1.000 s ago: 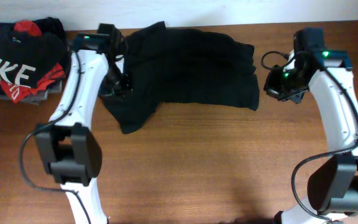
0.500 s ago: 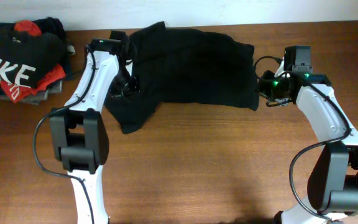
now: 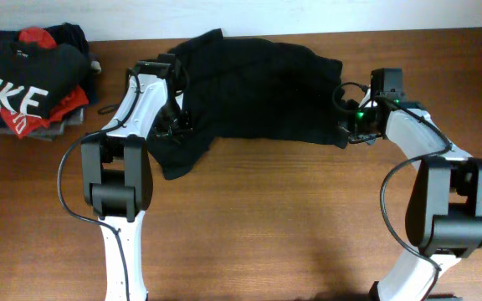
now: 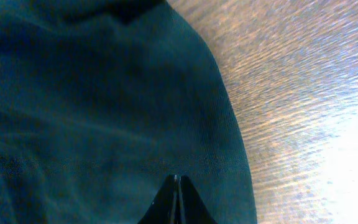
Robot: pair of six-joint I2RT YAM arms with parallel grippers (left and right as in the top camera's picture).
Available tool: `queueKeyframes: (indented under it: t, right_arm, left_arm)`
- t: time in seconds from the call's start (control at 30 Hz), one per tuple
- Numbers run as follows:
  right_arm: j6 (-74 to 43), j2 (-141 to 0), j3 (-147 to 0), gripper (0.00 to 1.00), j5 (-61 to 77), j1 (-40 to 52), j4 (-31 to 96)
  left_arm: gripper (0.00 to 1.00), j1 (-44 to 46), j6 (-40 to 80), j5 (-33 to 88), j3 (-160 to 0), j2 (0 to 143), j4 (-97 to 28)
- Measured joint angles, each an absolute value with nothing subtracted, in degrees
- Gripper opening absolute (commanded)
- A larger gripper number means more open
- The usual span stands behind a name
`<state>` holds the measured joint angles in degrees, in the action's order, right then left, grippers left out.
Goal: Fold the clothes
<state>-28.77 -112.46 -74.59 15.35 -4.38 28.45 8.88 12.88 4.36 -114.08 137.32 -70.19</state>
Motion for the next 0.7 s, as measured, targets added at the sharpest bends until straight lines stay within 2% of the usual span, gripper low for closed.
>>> queueKeyframes:
  t: [0.7]
  right_arm:
    - [-30.0,-115.6,-74.4,0.04,13.0,-3.8,32.8]
  left_arm:
    - [0.01,9.0,12.9,4.3,-114.1,137.6,-74.1]
